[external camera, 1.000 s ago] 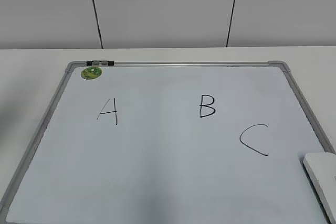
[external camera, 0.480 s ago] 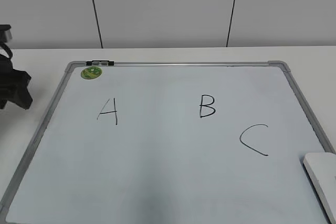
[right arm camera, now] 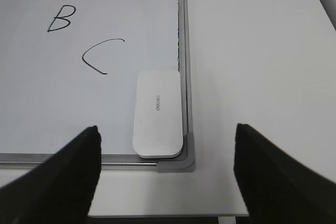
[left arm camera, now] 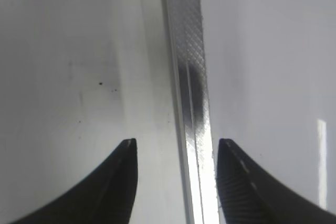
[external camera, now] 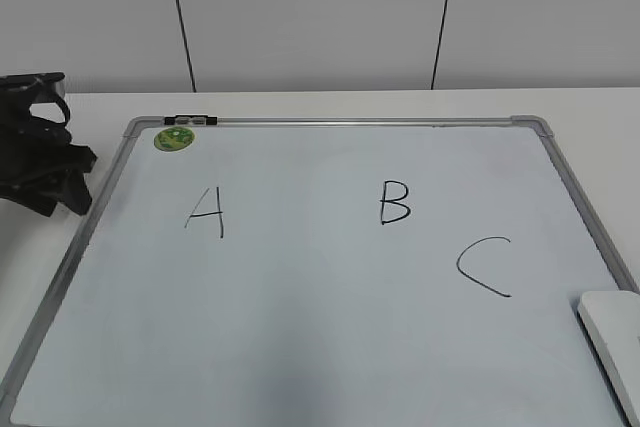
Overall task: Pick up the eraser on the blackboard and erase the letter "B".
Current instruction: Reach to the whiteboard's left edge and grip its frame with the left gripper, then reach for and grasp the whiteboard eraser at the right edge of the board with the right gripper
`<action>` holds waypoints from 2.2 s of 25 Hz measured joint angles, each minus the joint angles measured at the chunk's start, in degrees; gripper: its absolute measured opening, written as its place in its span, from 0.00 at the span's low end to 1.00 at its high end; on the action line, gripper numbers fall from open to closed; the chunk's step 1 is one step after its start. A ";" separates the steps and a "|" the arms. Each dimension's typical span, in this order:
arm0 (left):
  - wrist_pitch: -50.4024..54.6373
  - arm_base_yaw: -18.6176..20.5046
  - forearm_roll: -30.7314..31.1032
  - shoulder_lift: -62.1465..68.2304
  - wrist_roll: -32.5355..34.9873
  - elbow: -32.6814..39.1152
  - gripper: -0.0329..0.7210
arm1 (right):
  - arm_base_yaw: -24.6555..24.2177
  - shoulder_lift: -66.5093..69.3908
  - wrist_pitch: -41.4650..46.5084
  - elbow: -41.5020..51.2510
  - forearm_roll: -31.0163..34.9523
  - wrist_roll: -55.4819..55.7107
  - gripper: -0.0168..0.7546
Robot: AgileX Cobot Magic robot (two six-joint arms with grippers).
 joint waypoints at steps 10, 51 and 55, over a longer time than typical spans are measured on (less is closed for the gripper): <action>0.81 0.00 -0.33 4.05 0.36 -2.50 0.45 | 0.00 0.00 0.00 0.00 0.00 0.00 0.78; 3.06 0.04 -3.78 6.57 0.36 -3.79 0.09 | 0.00 0.00 -0.13 -0.24 0.19 0.00 0.78; 3.06 0.13 -3.78 6.57 0.36 -3.79 0.09 | 0.00 1.57 -2.03 -3.34 0.50 0.00 0.78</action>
